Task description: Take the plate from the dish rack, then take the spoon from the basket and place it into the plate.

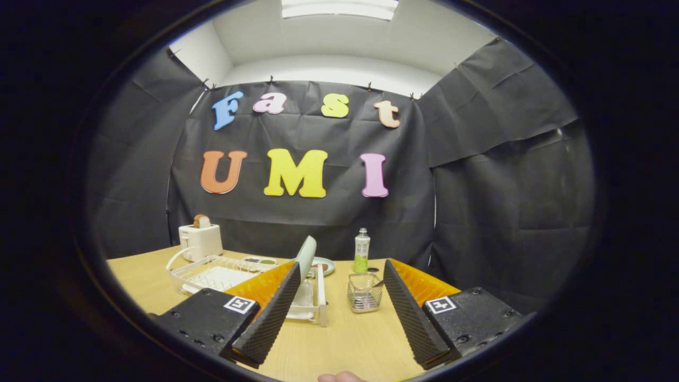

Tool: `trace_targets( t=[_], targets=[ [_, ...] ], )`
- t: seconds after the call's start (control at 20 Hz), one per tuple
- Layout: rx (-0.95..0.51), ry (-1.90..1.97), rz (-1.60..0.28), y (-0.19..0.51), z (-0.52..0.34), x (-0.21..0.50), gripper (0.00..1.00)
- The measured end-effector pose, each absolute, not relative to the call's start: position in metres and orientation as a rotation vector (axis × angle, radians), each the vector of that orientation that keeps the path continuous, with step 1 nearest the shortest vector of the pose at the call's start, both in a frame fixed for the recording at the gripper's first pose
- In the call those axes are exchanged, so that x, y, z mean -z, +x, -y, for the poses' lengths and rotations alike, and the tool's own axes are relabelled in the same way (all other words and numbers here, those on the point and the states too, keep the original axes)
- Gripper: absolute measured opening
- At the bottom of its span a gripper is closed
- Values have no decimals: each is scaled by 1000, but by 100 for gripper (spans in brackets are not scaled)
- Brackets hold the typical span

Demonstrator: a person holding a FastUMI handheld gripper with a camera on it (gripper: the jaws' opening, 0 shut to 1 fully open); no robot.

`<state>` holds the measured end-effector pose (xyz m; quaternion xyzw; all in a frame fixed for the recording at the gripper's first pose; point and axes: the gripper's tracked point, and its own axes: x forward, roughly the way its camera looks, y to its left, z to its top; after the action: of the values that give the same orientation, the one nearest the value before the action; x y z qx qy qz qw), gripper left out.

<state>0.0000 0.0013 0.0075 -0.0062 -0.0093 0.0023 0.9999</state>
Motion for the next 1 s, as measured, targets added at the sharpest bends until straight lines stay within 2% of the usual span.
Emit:
trace_targets(
  t=[0.6, 1.0],
  targets=[
    [-14, -32, 8, 4, -2, -11, 100],
    [-48, -48, -12, 26, -5, -40, 100]
  ],
)
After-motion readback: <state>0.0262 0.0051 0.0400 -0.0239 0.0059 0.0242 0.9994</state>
